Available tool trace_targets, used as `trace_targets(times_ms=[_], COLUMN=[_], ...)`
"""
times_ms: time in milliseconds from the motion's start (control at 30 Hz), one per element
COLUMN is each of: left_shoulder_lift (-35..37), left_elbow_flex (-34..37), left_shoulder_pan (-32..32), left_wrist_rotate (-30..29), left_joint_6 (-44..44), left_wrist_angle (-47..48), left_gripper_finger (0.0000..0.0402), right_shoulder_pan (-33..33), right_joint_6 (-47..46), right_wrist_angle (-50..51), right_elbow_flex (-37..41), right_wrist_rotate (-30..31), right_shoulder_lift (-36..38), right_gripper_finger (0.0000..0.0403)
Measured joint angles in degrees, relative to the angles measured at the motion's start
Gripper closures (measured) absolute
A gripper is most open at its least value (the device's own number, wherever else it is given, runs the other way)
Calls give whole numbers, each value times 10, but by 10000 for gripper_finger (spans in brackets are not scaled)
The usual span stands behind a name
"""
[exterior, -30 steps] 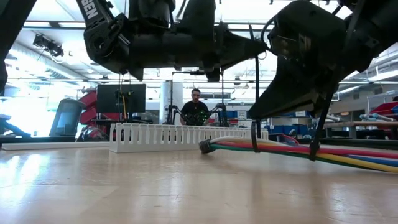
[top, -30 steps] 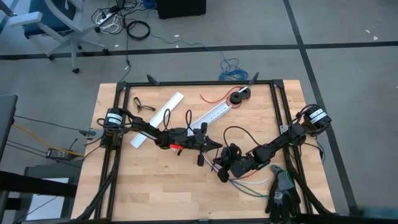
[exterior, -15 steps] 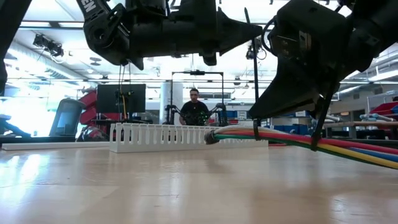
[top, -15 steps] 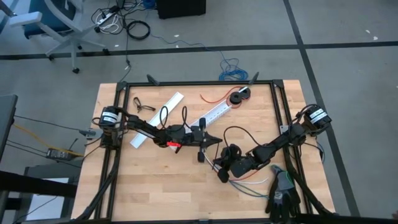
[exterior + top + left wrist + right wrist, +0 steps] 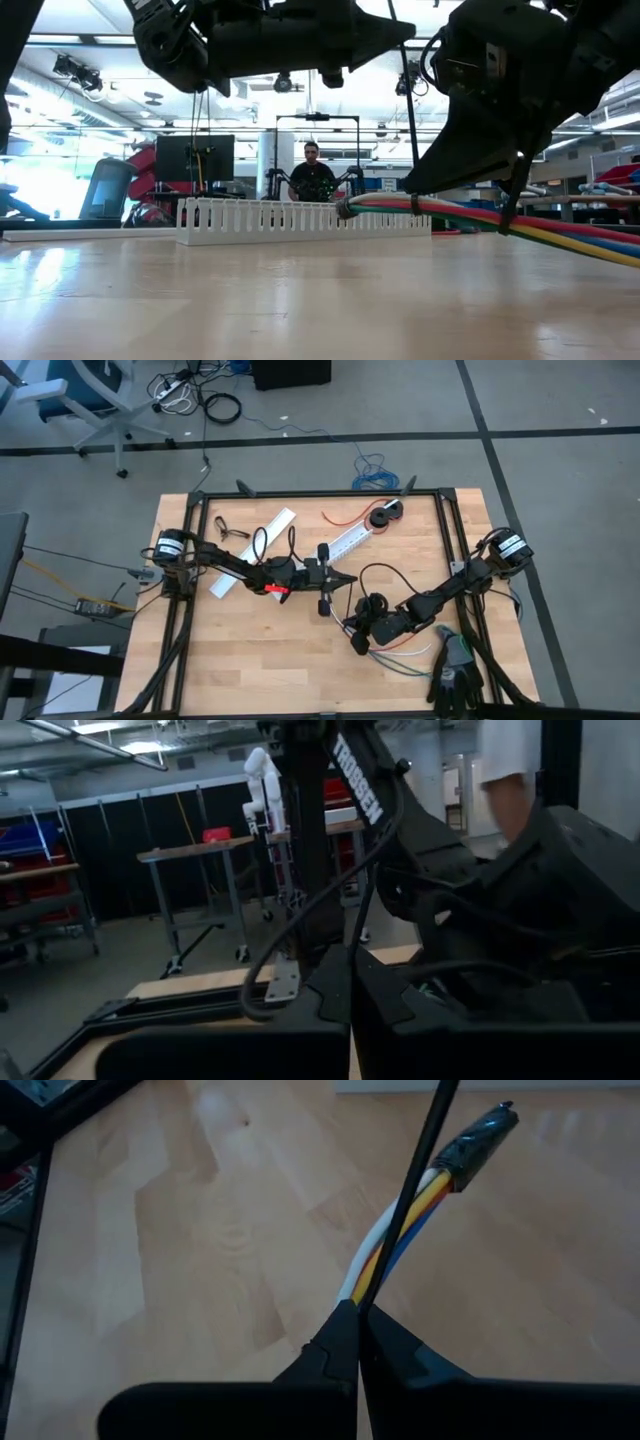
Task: Ziptie cables
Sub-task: Wrap the cables together using the black zip tie
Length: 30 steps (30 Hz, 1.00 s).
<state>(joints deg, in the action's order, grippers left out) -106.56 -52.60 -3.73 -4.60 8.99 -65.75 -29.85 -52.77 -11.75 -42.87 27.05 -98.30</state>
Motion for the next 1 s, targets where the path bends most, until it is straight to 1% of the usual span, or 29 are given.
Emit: trace_targets(times_ms=[267,667,833,1000], left_shoulder_lift=[1,2,6,8], left_elbow_flex=[0,0,-3,-4], left_shoulder_pan=[1,1,1,-6], left_wrist_rotate=[-1,-2,-3,-8], left_joint_6=[14,10,-29,-37], left_wrist_angle=[-4,-4,43,90], left_gripper_finger=[401,401,396,397], right_shoulder_pan=[0,0,-1,-2], right_joint_6=[-2,-1,8,19], right_wrist_angle=[2,1,2,5], right_elbow_flex=[0,0,1,2], right_wrist_rotate=[-5,-5,2,16], right_shoulder_lift=[0,0,-2,-3], right_gripper_finger=[403,403,398,371])
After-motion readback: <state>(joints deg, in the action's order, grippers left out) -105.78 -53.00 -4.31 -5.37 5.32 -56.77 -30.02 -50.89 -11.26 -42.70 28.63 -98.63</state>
